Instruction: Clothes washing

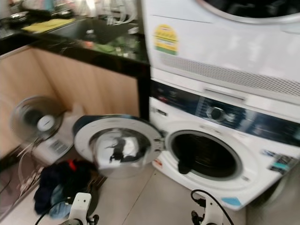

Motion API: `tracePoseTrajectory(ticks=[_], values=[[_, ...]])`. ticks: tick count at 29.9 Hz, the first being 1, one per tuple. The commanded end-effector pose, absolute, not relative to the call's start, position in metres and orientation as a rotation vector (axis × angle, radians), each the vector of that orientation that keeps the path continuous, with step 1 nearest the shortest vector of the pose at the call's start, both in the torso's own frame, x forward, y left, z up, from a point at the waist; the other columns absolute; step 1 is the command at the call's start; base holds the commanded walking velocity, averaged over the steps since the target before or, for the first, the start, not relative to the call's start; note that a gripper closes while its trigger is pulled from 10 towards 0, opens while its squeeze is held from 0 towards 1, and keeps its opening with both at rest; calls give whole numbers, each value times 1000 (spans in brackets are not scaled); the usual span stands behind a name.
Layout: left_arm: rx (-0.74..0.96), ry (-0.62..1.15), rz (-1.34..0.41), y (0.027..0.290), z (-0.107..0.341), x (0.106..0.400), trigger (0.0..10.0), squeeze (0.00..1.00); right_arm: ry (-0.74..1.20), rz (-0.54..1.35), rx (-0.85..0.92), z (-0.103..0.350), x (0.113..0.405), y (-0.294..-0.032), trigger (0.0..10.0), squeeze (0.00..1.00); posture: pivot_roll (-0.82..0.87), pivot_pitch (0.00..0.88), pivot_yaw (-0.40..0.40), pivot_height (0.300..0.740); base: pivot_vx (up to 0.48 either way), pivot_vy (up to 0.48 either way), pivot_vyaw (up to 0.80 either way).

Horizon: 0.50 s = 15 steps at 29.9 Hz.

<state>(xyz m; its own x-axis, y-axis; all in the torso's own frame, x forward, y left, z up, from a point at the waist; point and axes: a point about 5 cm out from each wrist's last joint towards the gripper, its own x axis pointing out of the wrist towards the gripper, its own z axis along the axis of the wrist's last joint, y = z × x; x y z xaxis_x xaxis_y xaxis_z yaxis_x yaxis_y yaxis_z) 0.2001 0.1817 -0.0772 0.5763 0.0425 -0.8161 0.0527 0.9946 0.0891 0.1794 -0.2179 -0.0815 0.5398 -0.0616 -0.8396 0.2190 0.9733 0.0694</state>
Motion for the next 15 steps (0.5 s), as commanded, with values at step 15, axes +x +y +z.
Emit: tracePoseTrajectory(ticks=[15], values=[[111,980,-9,181,-79,197,10000,0,1003,-142,163,-83,178,-217,10000,0,37,43,-10,740,0,0,800]])
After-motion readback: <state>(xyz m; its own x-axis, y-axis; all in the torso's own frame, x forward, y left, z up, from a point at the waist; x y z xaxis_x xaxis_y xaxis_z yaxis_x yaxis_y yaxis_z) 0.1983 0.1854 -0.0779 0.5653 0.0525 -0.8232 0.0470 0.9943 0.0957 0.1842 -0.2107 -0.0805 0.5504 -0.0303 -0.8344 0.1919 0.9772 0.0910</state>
